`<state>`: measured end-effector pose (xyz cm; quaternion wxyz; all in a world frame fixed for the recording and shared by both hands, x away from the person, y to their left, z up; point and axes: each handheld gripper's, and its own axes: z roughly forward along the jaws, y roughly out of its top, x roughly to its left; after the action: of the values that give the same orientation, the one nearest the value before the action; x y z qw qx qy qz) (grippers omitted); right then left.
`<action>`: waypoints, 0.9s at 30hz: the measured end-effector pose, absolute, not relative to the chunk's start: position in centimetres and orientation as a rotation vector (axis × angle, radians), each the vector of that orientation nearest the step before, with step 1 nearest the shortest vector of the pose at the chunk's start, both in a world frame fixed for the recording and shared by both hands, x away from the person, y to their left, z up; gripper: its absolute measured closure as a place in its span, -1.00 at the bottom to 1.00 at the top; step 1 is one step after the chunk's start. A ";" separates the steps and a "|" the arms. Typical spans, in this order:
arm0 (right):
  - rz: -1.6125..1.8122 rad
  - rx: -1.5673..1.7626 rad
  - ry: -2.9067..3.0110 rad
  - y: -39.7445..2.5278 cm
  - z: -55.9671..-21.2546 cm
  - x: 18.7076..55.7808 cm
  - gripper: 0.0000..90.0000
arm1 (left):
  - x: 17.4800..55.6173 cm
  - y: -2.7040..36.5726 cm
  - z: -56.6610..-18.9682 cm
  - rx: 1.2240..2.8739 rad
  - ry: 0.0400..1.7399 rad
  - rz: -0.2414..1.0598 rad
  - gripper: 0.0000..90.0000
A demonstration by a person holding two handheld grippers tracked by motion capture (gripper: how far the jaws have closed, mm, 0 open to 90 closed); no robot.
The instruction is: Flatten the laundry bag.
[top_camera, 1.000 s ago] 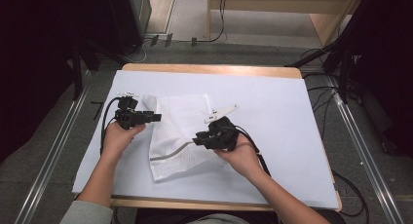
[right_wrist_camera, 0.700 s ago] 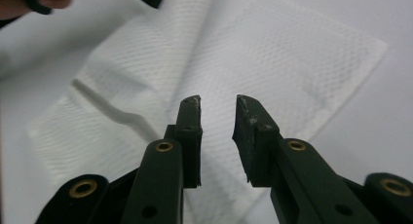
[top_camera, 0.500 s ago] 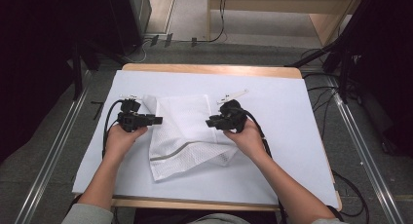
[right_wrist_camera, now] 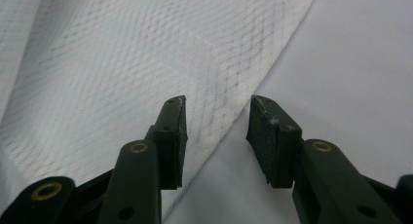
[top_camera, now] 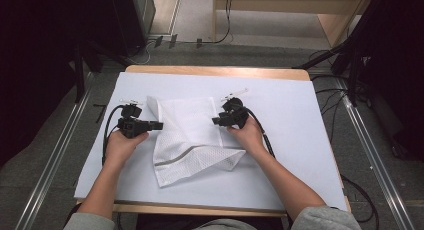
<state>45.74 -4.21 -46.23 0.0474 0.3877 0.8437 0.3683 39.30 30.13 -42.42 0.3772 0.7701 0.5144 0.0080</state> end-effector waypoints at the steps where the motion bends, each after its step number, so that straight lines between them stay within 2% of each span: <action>1: 1.125 1.176 2.573 -4.1 -46.4 45.9 0.33 | 39.3 30.1 -42.4 1.968 1.316 0.021 0.75; 10: 1.090 1.131 2.557 -3.1 -46.6 45.4 0.34 | 39.2 30.1 -42.5 1.982 1.305 0.035 0.74; 18: 1.039 1.120 2.529 -3.0 -46.6 45.1 0.77 | 39.2 30.2 -42.4 1.971 1.310 0.034 0.72; 20: 1.046 1.124 2.534 -3.0 -46.6 45.1 0.80 | 39.2 30.2 -42.5 1.972 1.309 0.031 0.72; 22: 1.069 1.141 2.555 -3.0 -46.6 45.2 0.95 | 39.2 30.2 -42.5 1.972 1.308 0.030 0.72; 27: 1.066 1.141 2.564 -3.0 -46.5 45.2 0.99 | 39.2 30.2 -42.4 1.967 1.302 0.028 0.74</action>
<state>45.16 -2.96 -46.54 0.0697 0.3791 0.8521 0.3541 39.17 30.18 -42.38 0.3812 0.7708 0.5103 0.0112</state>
